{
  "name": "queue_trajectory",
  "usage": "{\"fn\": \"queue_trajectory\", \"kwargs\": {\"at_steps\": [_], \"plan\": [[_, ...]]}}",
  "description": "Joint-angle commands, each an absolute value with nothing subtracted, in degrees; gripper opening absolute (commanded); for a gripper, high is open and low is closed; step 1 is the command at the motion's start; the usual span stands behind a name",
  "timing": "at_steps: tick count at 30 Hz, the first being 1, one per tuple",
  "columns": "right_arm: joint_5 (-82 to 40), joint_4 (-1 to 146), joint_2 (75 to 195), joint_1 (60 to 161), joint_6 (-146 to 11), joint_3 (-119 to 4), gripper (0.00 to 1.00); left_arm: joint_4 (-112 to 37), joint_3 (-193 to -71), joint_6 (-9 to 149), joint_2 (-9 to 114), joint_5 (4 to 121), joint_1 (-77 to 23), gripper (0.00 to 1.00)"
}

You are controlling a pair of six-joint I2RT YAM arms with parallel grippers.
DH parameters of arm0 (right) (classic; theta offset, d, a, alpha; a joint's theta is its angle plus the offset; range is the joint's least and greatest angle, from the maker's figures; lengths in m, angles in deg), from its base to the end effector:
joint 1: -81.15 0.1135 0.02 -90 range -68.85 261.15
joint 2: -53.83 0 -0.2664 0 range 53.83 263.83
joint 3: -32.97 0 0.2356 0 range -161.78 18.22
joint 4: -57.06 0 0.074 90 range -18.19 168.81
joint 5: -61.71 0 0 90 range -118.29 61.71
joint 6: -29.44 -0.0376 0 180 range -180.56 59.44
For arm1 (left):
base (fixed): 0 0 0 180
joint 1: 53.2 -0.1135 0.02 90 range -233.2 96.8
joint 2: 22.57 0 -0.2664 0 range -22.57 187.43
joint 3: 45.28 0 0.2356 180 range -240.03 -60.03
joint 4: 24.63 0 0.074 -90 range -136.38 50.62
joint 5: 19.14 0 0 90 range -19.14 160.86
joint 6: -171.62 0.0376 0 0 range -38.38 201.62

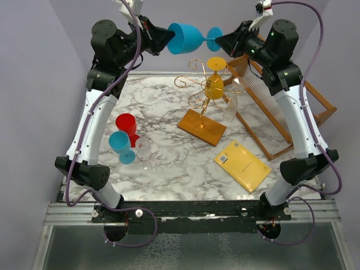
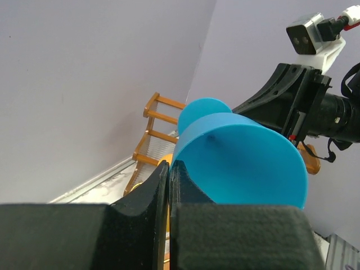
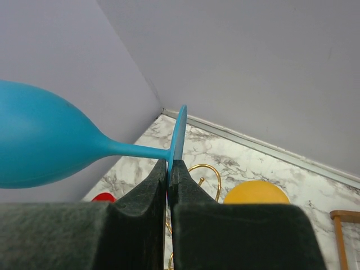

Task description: Place the wine glass upside down on the wine glass rack

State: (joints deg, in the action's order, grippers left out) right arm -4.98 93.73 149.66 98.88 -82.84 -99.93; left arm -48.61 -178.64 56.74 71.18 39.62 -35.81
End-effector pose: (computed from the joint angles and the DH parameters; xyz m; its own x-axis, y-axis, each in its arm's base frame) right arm 0.3227 0.1188 0.5213 -0.2428 0.2879 -0.9264 -0.6101 0.6971 0.3766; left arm 0.3006 -0.1146 0.5581 -0.0748 -0.3535 -0.9324 0.7724 0.5709 -0.2784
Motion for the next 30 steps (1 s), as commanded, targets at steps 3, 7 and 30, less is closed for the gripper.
{"fn": "queue_trajectory", "kwargs": {"at_steps": [3,7,30], "plan": [[-9.3,92.6,148.6,97.9,-79.5,-99.6,0.01,-47.6,-176.5,59.6,66.9,37.9,-35.5,0.14],[-9.8,92.3,147.1,95.3,-78.2,-98.4,0.01,-50.0,-175.0,62.2,65.3,39.8,-35.5,0.29],[2.5,108.4,132.8,93.1,-34.6,-95.9,0.01,-62.8,-165.3,82.3,53.4,56.3,-36.0,0.92]]}}
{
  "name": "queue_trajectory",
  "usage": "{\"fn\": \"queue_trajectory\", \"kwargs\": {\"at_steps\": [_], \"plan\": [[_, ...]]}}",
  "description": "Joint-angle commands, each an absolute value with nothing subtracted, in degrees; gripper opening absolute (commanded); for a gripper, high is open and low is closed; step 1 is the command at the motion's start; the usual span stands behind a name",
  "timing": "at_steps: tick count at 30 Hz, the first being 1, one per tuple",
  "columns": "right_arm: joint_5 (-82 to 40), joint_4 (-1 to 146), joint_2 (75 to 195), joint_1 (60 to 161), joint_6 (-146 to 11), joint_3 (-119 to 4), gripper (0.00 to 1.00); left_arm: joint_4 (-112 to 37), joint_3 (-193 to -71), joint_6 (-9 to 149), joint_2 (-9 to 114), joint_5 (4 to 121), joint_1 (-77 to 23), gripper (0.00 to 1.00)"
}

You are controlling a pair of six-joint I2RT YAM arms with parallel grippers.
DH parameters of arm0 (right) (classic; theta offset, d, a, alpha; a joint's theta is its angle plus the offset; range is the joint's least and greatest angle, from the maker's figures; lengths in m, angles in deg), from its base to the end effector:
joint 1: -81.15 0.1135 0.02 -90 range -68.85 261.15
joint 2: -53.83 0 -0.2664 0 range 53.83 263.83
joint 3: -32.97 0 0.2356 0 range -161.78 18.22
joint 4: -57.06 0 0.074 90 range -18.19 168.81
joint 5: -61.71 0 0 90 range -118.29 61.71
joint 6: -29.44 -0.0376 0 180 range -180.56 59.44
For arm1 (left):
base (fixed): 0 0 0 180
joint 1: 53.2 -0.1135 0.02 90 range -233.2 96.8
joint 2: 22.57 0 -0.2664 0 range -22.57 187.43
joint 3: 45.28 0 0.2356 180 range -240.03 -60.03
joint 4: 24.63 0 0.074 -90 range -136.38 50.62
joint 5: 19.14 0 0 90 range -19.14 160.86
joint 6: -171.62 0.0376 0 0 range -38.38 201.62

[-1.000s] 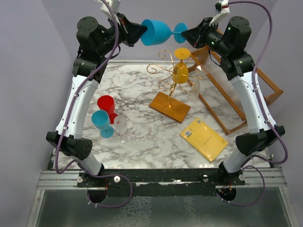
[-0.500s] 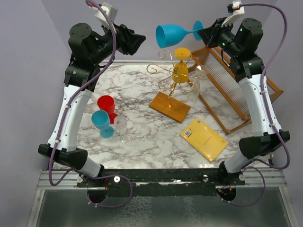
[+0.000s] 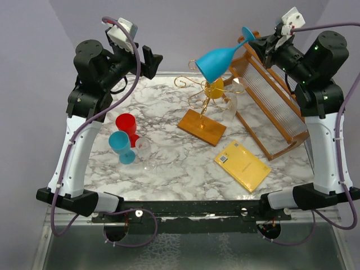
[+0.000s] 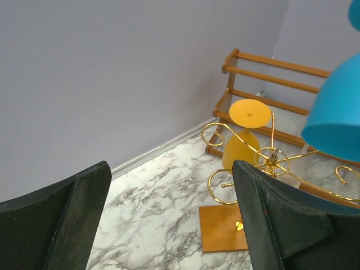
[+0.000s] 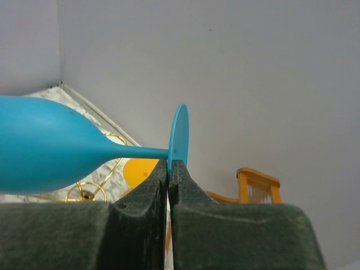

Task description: Place the wine glass upside down on the wine glass rack

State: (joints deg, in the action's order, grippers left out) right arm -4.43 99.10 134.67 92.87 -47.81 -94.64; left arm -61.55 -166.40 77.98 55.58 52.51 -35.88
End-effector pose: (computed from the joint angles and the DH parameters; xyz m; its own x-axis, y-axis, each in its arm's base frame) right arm 0.2387 0.0651 0.5571 0.2069 -0.1632 -0.9647 -0.5484 0.7972 -0.2525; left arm 0.2320 -0.0848 0.5464 0.0635 -0.0829 -0.9945 0.5867 0.8093 -0.0300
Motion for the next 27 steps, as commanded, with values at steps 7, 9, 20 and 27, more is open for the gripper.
{"fn": "queue_trajectory", "kwargs": {"at_steps": [7,9,20,27], "plan": [[10.7,124.0,128.7,93.1,-20.5,-96.6,0.01,-63.0,-163.1,86.1,51.9,58.8,-36.3,0.93],[11.6,128.8,127.3,93.1,-15.2,-96.2,0.01,-62.8,-162.3,86.9,51.6,59.2,-36.6,0.93],[5.2,140.5,121.6,93.2,2.3,-87.8,0.01,-62.2,-160.6,89.9,51.2,58.9,-37.8,0.93],[-0.9,137.7,122.0,93.2,7.6,-83.3,0.01,-61.7,-159.6,91.6,51.2,59.6,-38.4,0.93]]}}
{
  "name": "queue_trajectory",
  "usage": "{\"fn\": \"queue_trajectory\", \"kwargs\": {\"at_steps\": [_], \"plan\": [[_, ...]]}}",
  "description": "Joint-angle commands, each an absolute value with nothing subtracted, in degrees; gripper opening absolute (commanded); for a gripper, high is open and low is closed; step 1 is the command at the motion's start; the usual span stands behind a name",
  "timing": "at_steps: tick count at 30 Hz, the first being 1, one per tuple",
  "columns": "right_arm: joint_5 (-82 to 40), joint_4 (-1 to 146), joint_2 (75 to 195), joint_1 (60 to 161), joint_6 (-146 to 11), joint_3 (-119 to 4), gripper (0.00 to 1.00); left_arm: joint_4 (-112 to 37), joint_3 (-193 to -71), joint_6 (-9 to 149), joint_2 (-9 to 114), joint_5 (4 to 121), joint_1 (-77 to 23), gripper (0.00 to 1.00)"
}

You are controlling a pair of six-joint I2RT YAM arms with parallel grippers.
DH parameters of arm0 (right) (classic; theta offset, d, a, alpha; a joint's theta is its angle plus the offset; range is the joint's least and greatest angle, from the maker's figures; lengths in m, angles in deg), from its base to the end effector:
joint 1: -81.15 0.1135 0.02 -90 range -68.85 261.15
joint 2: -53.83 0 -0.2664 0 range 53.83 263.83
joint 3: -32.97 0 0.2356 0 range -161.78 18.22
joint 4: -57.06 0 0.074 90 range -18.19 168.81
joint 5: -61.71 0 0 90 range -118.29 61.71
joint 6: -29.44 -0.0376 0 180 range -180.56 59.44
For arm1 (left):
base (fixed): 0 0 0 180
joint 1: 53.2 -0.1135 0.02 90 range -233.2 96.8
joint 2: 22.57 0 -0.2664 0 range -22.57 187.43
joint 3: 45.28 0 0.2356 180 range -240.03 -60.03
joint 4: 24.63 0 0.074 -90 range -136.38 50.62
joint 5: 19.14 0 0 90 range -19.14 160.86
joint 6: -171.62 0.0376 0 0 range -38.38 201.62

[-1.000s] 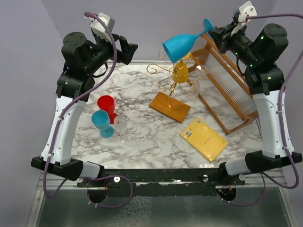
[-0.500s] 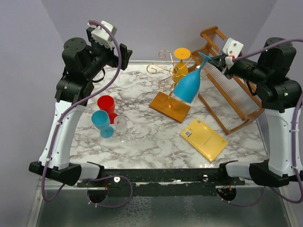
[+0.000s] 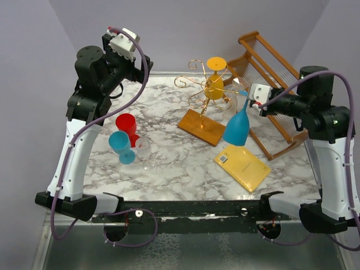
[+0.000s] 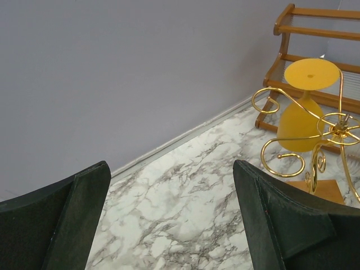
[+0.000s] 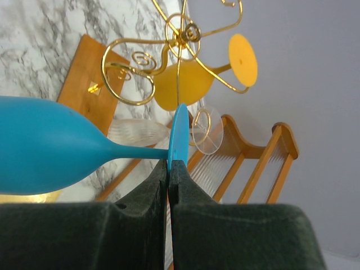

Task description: Place the wine glass upside down on the wine glass rack

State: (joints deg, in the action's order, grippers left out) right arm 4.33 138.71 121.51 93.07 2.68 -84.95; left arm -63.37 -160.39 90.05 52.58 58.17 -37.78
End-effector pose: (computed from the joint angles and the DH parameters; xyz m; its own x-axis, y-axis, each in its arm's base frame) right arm 0.1521 0.0528 0.4860 0.3277 -0.6995 -0.6351 -0.7363 0.2322 -0.6356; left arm 0.2320 -0.0726 0.5247 0.0894 0.1237 -0.9883 0.4630 0.8734 0.1512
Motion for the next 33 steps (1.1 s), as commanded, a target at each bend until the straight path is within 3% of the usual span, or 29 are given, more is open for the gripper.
{"fn": "queue_trajectory", "kwargs": {"at_steps": [1,33], "plan": [[-1.2,136.6,122.3,93.2,8.0,-83.0,0.01,-61.7,-159.5,91.6,51.3,59.7,-38.5,0.93],[15.1,126.7,133.1,93.8,23.6,-83.4,0.01,-61.1,-161.6,91.7,53.4,60.2,-40.6,0.93]]}}
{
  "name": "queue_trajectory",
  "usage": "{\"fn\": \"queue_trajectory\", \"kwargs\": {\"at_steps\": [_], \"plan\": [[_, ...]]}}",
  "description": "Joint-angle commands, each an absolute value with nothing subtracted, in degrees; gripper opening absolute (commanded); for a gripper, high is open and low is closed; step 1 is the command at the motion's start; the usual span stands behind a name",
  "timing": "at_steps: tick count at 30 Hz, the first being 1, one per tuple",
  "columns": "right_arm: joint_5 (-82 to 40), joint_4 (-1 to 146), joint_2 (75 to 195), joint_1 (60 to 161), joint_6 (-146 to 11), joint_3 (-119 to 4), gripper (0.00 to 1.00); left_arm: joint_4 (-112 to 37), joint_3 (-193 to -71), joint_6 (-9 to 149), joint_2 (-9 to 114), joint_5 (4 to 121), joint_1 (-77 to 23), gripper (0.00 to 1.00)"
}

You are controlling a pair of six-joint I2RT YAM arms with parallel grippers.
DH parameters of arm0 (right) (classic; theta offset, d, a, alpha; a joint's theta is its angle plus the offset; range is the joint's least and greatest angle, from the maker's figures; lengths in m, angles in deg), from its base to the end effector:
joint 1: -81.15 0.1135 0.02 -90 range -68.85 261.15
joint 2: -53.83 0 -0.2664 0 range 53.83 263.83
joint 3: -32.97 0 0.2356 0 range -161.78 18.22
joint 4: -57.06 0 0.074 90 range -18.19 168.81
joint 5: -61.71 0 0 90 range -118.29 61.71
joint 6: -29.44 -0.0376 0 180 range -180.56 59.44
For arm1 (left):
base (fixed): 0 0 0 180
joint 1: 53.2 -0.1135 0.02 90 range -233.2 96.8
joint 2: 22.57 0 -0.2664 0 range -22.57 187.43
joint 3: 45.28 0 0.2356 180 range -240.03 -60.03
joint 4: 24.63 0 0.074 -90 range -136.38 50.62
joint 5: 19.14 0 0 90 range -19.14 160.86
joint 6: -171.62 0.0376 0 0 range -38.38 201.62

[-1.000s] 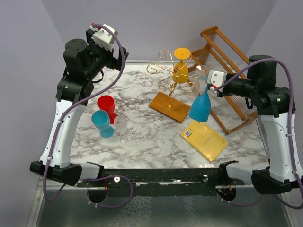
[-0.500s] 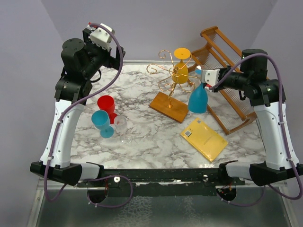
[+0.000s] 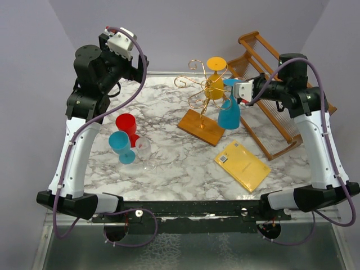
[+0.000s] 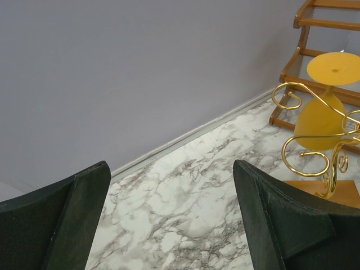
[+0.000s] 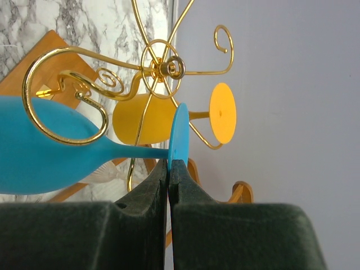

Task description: Place the wine glass upside down on the wine glass rack

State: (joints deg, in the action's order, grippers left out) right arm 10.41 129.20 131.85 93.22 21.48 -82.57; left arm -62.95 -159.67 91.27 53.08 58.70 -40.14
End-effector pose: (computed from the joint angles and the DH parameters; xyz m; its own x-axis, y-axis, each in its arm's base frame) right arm 0.2265 0.0725 0.4589 0.5830 -0.6657 -0.4658 -0.6425 -0.0269 -0.7658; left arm 0.2403 -0.0639 0.5198 0.0785 0.1500 -0.9856 0.4189 0.8922 0.1691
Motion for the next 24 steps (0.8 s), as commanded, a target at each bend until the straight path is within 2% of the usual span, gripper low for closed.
{"fn": "queue_trajectory", "kwargs": {"at_steps": [1,6,24], "plan": [[15.6,126.6,133.4,93.9,23.8,-83.5,0.01,-61.1,-161.6,91.7,53.6,60.2,-40.6,0.93],[18.1,126.8,135.1,94.4,25.1,-84.0,0.04,-61.1,-162.1,91.7,54.0,60.1,-40.6,0.93],[27.0,131.0,136.7,95.0,27.3,-86.4,0.03,-61.2,-162.6,92.8,53.9,61.0,-40.8,0.94]]}}
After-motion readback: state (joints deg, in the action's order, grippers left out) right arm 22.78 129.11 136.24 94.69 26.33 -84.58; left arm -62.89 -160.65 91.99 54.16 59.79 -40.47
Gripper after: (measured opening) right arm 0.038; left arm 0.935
